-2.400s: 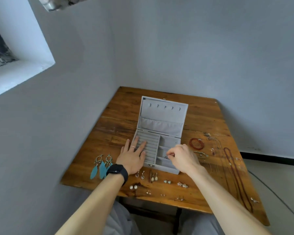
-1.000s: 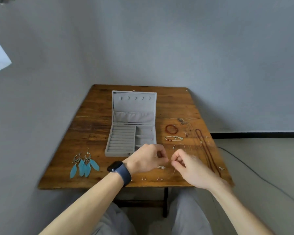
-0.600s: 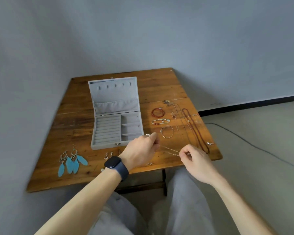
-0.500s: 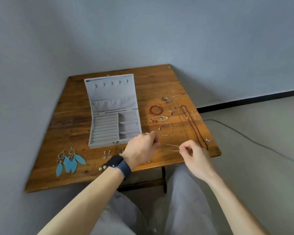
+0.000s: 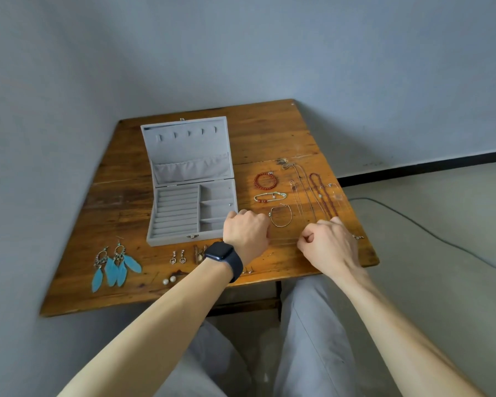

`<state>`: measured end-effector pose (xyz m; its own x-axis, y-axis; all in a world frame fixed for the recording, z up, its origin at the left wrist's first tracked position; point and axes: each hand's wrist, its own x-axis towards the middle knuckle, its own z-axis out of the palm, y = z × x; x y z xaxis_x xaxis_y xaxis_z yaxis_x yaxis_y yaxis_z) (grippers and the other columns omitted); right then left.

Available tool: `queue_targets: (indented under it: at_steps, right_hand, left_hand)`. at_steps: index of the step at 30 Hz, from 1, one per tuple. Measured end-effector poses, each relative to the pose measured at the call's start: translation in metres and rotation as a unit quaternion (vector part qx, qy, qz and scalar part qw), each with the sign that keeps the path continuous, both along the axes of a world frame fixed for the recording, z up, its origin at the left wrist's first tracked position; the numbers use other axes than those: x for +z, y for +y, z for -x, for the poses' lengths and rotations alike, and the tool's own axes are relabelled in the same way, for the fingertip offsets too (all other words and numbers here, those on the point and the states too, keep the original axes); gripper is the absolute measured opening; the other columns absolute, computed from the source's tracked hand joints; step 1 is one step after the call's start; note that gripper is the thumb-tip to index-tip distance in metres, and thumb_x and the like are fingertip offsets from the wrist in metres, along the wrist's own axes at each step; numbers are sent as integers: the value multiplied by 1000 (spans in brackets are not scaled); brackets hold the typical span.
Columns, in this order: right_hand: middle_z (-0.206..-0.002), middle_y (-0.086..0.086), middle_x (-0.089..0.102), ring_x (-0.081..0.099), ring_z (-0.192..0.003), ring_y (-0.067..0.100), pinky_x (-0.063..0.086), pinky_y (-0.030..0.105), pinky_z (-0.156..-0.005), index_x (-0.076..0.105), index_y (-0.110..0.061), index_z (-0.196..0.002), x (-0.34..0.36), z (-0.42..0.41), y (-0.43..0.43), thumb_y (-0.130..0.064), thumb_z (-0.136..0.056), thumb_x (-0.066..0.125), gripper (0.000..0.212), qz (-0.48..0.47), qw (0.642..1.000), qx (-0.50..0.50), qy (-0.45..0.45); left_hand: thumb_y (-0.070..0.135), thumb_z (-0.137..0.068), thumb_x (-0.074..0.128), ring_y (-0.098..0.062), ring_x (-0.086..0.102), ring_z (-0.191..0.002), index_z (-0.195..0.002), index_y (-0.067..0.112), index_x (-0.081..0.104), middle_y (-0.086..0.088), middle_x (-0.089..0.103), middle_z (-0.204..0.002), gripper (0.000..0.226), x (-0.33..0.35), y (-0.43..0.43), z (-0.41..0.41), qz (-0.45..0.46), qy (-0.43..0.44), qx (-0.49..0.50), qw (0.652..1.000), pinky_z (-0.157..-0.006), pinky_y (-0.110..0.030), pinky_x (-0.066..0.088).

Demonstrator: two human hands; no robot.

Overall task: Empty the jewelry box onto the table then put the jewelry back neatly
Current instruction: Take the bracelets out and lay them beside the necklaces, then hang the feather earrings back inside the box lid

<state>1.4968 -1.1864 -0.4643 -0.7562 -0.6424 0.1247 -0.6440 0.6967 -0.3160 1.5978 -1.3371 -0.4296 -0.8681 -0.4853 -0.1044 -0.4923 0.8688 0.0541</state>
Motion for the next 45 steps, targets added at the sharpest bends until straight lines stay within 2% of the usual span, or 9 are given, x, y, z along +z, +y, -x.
queue_targets:
  at_steps: [8,13,16,19,26,30,38,42,45]
  right_hand:
    - [-94,-3,70,52,-94,21,49,29,-68,77,-22,-99,-12,0,0,-28,-91,64,17,12,999,29,27]
    - [-91,0,70,56,-87,22,53,32,-65,78,-15,-101,-23,-5,8,-20,-87,70,17,69,996,24,51]
    - [-93,-2,67,55,-86,21,51,30,-63,78,-17,-97,-28,-10,12,-19,-82,74,15,87,991,63,78]
    - [-97,-6,70,57,-91,20,52,32,-69,79,-21,-96,-29,-14,14,-23,-82,74,15,67,988,92,102]
    - [-96,-8,71,57,-95,18,53,32,-72,79,-22,-96,-16,-20,12,-22,-82,73,15,63,988,93,103]
    - [-98,-9,70,55,-99,15,50,28,-77,78,-23,-99,-2,-29,0,-22,-84,72,16,80,988,97,90]
    - [-109,-13,66,50,-105,8,41,19,-83,72,-27,-111,20,-75,-64,-27,-90,66,22,106,975,191,36]
    - [-115,-14,63,46,-108,2,37,13,-84,69,-29,-117,25,-106,-102,-32,-92,63,26,99,963,251,-4]
    - [-118,-14,61,49,-111,2,41,16,-87,66,-31,-120,28,-129,-130,-35,-93,61,28,85,955,284,-22]
  left_hand:
    - [25,-97,56,-24,59,-100,-104,23,70,0,70,-101,16,-6,-1,0,4,-12,-10,1000,-94,-37,40]
    - [29,-98,54,-25,56,-104,-107,19,69,-3,70,-105,20,-6,1,-3,34,-19,-26,999,-95,-38,41]
    - [29,-99,52,-25,54,-106,-109,17,67,-4,68,-107,22,-6,4,-6,43,-21,-37,998,-95,-38,40]
    - [30,-100,51,-24,53,-107,-109,17,66,-4,67,-109,22,-6,3,-8,37,-25,-43,998,-96,-38,40]
    - [36,-100,44,-22,53,-109,-112,21,70,-1,67,-112,32,-4,0,-18,-4,37,-34,999,-93,-38,43]
    - [39,-99,40,-18,53,-105,-114,31,68,5,66,-113,33,-2,-8,-45,-25,122,-6,992,-89,-35,44]
    - [41,-99,47,-15,49,-121,-133,38,56,10,59,-130,35,6,-48,-142,-52,244,113,962,-99,-36,43]
    - [39,-96,55,-13,53,-118,-126,37,61,12,63,-124,31,-1,-80,-197,-48,273,202,939,-93,-38,50]
    - [39,-96,56,-12,54,-117,-126,37,61,11,62,-125,30,-6,-103,-231,-50,262,261,928,-91,-36,52]
